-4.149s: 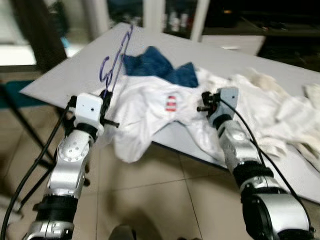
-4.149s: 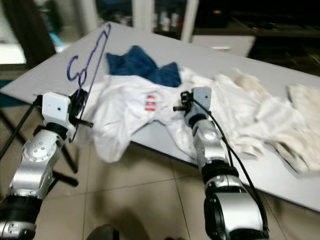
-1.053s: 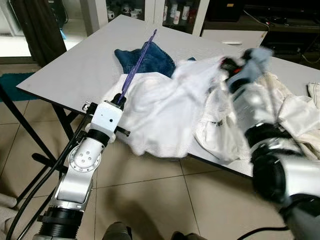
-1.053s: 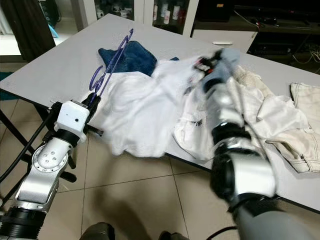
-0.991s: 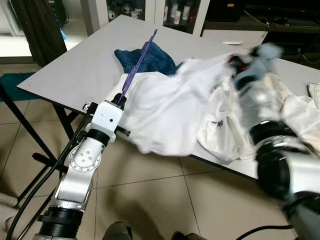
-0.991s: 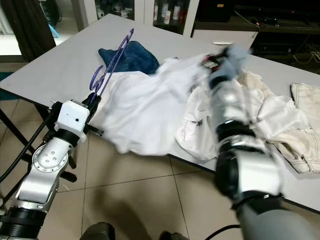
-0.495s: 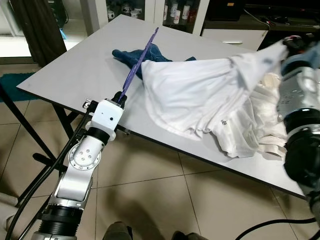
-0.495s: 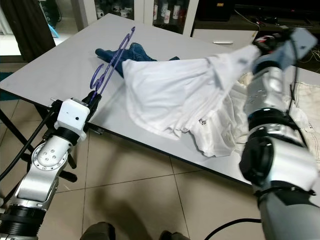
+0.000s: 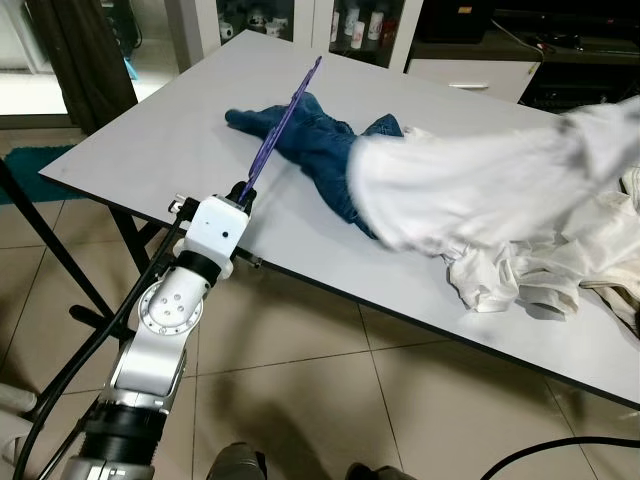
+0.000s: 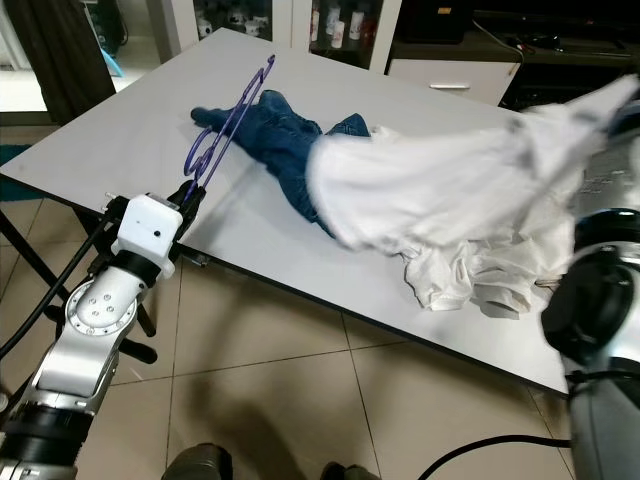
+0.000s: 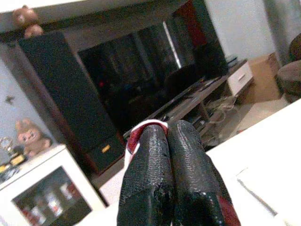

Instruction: Hang hanger

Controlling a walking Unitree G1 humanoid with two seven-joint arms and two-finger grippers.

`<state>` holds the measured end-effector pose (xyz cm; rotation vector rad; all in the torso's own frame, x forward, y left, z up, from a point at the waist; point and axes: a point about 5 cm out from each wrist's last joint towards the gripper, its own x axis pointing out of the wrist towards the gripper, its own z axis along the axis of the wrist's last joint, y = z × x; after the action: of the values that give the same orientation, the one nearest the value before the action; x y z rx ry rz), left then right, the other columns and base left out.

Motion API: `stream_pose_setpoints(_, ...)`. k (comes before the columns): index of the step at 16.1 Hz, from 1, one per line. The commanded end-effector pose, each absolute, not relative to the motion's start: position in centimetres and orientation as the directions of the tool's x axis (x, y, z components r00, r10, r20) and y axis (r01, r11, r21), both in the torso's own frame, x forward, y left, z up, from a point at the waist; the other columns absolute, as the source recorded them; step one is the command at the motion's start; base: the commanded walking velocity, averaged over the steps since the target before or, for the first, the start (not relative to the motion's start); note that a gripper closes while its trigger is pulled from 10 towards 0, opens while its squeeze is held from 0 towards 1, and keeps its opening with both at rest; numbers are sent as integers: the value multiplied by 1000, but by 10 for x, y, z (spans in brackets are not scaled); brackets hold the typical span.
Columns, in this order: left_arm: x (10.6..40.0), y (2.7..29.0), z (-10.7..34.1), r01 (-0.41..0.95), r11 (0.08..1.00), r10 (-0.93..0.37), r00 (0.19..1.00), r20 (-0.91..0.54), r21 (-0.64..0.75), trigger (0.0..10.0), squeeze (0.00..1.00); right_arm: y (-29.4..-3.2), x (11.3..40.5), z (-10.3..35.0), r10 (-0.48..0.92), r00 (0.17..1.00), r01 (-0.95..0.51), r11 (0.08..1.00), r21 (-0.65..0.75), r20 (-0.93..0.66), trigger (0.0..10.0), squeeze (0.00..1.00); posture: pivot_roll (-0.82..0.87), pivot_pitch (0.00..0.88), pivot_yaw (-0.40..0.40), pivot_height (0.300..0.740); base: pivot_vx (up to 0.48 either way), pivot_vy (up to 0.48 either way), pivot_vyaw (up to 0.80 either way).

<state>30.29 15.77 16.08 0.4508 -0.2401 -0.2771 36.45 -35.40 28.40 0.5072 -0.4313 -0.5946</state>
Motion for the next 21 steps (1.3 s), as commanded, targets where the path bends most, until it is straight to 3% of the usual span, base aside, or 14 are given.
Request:
stream_pose_setpoints(1, 305, 155, 164, 221, 858, -333, 927, 173, 464, 10000, 0, -362, 359, 291, -648, 720, 435, 700, 566, 248, 0, 0, 223, 30, -55, 740, 0, 0, 0)
stream_pose_setpoints(5, 307, 153, 163, 230, 854, -342, 924, 171, 466, 10000, 0, -346, 368, 258, -579, 799, 473, 771, 426, 163, 0, 0, 220, 24, -54, 740, 0, 0, 0)
stream_pose_setpoints(6, 307, 153, 163, 232, 855, -344, 923, 171, 464, 10000, 0, -330, 374, 230, -514, 854, 467, 827, 313, 85, 0, 0, 223, 22, -55, 740, 0, 0, 0)
stream_pose_setpoints(7, 307, 152, 162, 234, 855, -345, 923, 170, 463, 10000, 0, -319, 376, 211, -467, 884, 450, 865, 221, 28, 9843, 0, 223, 22, -55, 740, 0, 0, 0)
stream_pose_setpoints(8, 307, 150, 161, 239, 855, -348, 922, 167, 460, 10000, 0, -296, 378, 177, -368, 928, 371, 927, 51, -55, 10000, 0, 229, 22, -55, 740, 0, 0, 0)
stream_pose_setpoints(9, 306, 150, 160, 241, 855, -349, 922, 165, 459, 10000, 0, -286, 377, 165, -315, 945, 315, 949, -21, -84, 10000, 227, 229, 22, -55, 740, 0, 0, 0)
stream_pose_setpoints(10, 306, 151, 160, 242, 855, -349, 923, 163, 459, 10000, 0, -277, 377, 157, -269, 958, 254, 957, -140, -99, 10000, 1000, 231, 22, -54, 740, 0, 0, 0)
stream_pose_setpoints(13, 306, 152, 160, 241, 855, -347, 924, 162, 459, 10000, 0, -264, 380, 159, -175, 982, 142, 928, -343, -68, 10000, 1000, 234, 19, -56, 740, 0, 0, 0)
stream_pose_setpoints(14, 306, 153, 160, 239, 855, -346, 924, 163, 460, 10000, 0, -255, 384, 171, -93, 996, 86, 885, -458, 7, 10000, 0, 233, 17, -58, 740, 0, 0, 0)
stream_pose_setpoints(17, 307, 159, 159, 242, 825, -363, 919, 151, 511, 10000, 0, -239, 385, 187, 53, 991, 31, 795, -606, 120, 10000, 0, 232, 14, -66, 740, 0, 0, 0)
stream_pose_setpoints(18, 307, 161, 158, 238, 812, -364, 920, 143, 533, 10000, 0, -236, 385, 189, 76, 989, 24, 776, -631, 131, 10000, 1000, 233, 14, -68, 740, 0, 0, 0)
stream_pose_setpoints(20, 308, 172, 159, 206, 785, -341, 931, 130, 585, 10000, 0, -223, 385, 191, 168, 976, -24, 716, -698, 139, 10000, 1000, 235, 14, -73, 740, 0, 0, 0)
stream_pose_setpoints(21, 310, 182, 161, 172, 774, -312, 941, 131, 609, 10000, 0, -210, 383, 189, 258, 956, -91, 715, -694, 139, 10000, 0, 237, 14, -76, 740, 0, 0, 0)
